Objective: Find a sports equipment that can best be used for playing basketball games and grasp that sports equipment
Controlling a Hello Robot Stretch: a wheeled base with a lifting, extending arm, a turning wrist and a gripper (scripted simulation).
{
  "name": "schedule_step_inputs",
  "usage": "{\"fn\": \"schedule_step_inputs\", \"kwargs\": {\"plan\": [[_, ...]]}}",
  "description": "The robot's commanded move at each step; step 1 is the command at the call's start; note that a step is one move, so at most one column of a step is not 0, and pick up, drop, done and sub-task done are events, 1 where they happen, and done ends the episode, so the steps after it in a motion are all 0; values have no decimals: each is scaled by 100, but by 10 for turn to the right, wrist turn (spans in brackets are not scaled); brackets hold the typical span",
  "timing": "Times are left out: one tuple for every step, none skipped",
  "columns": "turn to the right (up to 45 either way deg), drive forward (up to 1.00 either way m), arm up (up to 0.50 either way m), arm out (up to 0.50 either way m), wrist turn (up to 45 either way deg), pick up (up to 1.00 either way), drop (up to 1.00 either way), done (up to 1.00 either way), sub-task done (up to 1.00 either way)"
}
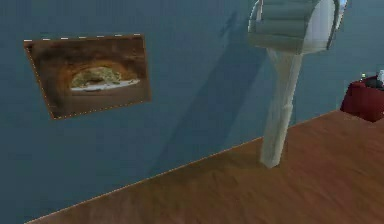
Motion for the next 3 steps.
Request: {"fn": "schedule_step_inputs", "kwargs": {"plan": [[450,0,0,0,0,0,0,0,0],[90,0,0,0,0,0,0,0,0],[0,100,0,0,0,0,0,0,0]]}}
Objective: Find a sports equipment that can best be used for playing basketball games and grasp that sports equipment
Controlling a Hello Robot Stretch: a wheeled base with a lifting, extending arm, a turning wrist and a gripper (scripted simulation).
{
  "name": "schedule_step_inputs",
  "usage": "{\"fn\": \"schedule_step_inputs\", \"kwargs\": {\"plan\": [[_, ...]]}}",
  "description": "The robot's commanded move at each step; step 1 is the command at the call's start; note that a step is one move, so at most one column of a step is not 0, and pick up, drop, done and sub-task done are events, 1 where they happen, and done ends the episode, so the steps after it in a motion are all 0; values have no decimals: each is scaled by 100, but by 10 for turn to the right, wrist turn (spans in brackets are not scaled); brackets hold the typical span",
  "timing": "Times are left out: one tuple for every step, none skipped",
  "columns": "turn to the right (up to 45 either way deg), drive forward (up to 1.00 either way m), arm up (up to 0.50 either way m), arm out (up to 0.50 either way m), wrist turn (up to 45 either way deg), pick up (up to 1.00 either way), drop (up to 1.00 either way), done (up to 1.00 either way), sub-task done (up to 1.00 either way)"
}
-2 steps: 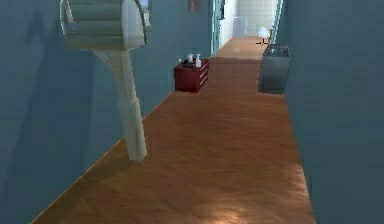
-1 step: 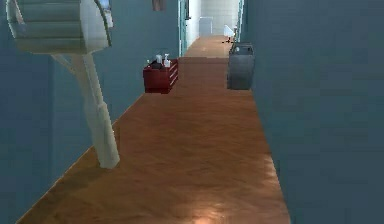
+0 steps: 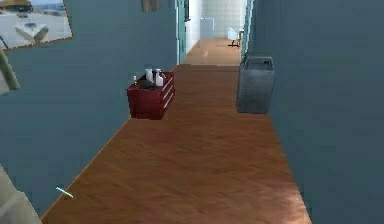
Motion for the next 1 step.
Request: {"fn": "schedule_step_inputs", "kwargs": {"plan": [[0,100,0,0,0,0,0,0,0]]}}
